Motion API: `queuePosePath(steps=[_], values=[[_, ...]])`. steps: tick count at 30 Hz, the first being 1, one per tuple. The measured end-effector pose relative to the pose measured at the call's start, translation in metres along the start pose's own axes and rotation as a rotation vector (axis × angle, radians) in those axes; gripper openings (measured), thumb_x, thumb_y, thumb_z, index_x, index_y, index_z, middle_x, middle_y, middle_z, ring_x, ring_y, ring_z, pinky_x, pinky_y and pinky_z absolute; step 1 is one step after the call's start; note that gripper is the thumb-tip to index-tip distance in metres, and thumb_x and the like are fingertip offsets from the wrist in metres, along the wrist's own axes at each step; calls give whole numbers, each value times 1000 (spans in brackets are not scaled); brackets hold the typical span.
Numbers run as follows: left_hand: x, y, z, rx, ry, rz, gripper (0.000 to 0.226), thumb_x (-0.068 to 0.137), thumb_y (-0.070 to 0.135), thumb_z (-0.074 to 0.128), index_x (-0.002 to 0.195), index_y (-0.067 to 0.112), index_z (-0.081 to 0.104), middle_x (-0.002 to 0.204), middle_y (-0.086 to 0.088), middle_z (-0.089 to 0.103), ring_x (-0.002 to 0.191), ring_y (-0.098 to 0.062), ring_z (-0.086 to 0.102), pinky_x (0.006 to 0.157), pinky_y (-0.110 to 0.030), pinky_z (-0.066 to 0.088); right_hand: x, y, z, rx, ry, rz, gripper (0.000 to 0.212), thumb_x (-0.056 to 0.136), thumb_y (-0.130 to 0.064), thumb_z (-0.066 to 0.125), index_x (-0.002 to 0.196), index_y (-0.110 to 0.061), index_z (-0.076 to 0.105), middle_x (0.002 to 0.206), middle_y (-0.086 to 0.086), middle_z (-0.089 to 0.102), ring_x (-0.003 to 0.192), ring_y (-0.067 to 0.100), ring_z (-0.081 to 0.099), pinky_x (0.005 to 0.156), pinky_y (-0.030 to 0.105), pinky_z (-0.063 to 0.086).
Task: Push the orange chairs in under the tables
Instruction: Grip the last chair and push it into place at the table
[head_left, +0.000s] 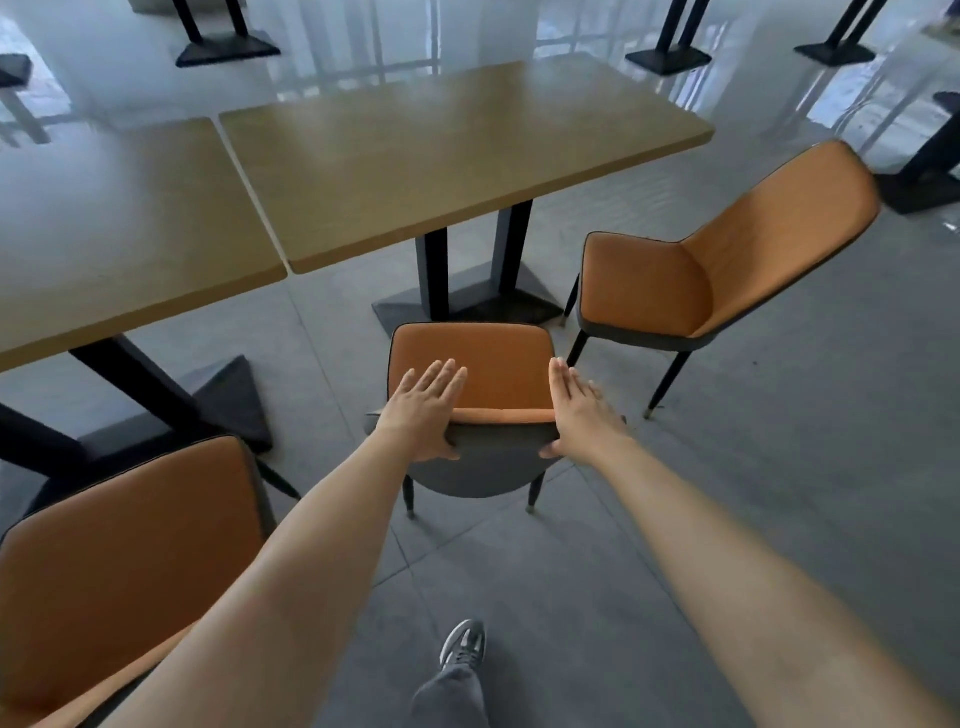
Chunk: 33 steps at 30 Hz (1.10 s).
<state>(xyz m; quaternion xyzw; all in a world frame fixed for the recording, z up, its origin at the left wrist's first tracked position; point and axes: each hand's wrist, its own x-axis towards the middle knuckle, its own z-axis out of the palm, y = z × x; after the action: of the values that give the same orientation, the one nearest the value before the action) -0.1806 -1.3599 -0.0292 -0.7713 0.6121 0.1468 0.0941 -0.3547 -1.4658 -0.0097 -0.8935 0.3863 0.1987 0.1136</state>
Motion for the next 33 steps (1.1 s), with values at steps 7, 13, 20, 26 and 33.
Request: queuePosePath(steps=[7,13,20,26,33], values=[[19,0,-2,-86,-94,-2,37,81,23,59,117,15,52,116,-8,63,105,-29,58,81,-37,48,26,11,1,-13,-103,-86,65,87,-11,61,142,-9,27,149,12,33,135,27,35,106,38,37],[12,16,-12,-73,-93,-79,25,82,14,55,107,10,55,109,-10,64,100,-29,60,80,-34,46,30,23,-6,-46,-150,-263,11,90,-5,44,95,-14,49,90,5,53,83,23,53,68,32,45],[18,75,-16,-118,-39,-288,27,81,10,50,106,12,59,108,-11,65,101,-31,59,81,-34,45,36,79,-18,-119,-149,-459,13,88,-5,46,97,-12,54,99,9,59,79,22,49,68,30,42],[33,169,-8,-193,-36,-362,27,82,10,47,105,15,60,108,-8,67,100,-29,60,85,-36,47,29,164,-14,-144,-156,-511,20,87,-2,47,102,-11,57,103,10,62,88,24,57,78,35,51],[40,242,-6,-259,-1,-427,26,83,10,48,106,13,60,110,-10,67,100,-32,60,85,-37,46,20,225,-11,-150,-136,-545,29,86,0,47,109,-15,58,106,8,62,98,26,58,78,35,50]])
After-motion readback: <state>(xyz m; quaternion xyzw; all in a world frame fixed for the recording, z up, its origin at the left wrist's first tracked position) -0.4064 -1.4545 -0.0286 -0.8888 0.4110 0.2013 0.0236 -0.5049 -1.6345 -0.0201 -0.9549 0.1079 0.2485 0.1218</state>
